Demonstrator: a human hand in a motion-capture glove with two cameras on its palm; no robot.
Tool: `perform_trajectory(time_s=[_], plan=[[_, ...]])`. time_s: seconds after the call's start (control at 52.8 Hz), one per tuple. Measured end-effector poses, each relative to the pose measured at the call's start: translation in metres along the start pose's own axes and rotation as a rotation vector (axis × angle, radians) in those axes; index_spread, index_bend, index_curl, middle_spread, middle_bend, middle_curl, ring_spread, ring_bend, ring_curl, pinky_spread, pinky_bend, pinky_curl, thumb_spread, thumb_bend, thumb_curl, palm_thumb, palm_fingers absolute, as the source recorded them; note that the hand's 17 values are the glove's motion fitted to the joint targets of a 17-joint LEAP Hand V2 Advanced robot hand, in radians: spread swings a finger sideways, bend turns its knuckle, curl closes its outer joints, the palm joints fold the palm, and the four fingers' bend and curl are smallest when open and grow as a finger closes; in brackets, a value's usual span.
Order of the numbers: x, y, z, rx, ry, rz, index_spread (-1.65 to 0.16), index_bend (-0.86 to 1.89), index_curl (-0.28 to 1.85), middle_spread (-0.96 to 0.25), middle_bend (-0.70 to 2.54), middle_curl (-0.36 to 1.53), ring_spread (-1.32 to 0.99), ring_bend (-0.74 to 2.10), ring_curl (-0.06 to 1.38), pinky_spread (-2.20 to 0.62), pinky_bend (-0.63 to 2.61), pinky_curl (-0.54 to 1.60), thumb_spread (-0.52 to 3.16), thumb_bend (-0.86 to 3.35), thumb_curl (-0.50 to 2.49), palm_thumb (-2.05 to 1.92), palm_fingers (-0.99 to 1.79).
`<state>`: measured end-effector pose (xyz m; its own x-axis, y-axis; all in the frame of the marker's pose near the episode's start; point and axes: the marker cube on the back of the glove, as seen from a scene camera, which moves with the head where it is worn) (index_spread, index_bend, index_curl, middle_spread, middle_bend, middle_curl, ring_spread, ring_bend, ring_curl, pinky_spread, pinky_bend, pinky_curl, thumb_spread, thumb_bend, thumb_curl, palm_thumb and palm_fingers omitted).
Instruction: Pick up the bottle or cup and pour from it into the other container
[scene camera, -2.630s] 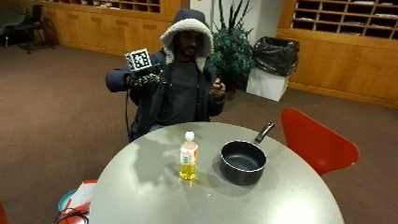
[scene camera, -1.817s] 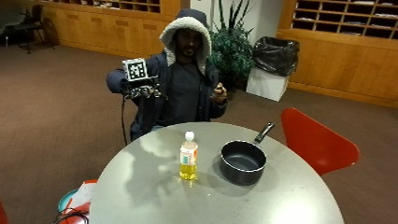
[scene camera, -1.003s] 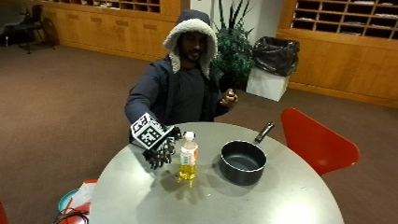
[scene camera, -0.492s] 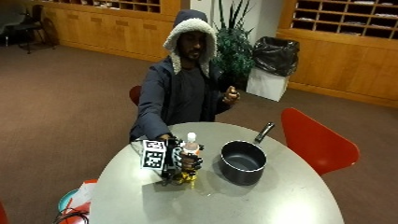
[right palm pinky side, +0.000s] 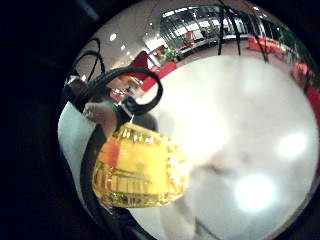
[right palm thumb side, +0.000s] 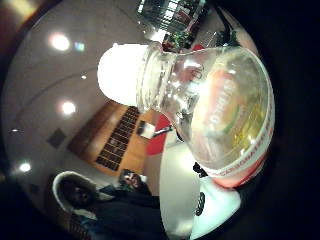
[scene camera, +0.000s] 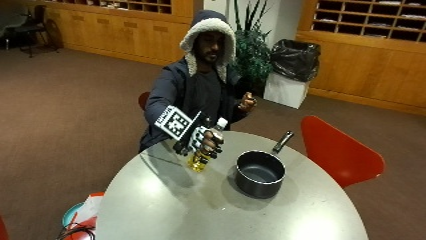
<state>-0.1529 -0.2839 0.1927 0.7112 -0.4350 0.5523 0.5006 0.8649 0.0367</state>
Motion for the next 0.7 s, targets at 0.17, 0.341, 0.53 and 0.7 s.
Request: perform_trajectory(time_s=[0.17, 0.341, 0.53, 0.7], plan=[[-0.052, -0.021, -0.01, -0.06, 0.467, -0.049, -0.29, 0.11, 0.27, -0.24, 0.37, 0.42, -0.17, 0.56, 0.37, 0.09, 0.34, 0.35, 0.62, -0.04, 0.5, 1.01, 1.11], [-0.094, -0.045, 0.005, -0.172, 0.722, -0.112, -0.29, 0.11, 0.27, -0.25, 0.36, 0.42, -0.18, 0.54, 0.37, 0.08, 0.34, 0.35, 0.63, -0.03, 0.5, 1.0, 1.12], [-0.12, -0.061, 0.039, -0.279, 1.037, -0.219, -0.29, 0.11, 0.27, -0.25, 0.35, 0.42, -0.19, 0.53, 0.38, 0.08, 0.34, 0.36, 0.63, -0.03, 0.5, 0.99, 1.12], [-0.135, -0.063, 0.077, -0.349, 1.34, -0.309, -0.3, 0.1, 0.26, -0.26, 0.36, 0.43, -0.2, 0.52, 0.38, 0.07, 0.34, 0.36, 0.64, -0.03, 0.5, 0.98, 1.12]])
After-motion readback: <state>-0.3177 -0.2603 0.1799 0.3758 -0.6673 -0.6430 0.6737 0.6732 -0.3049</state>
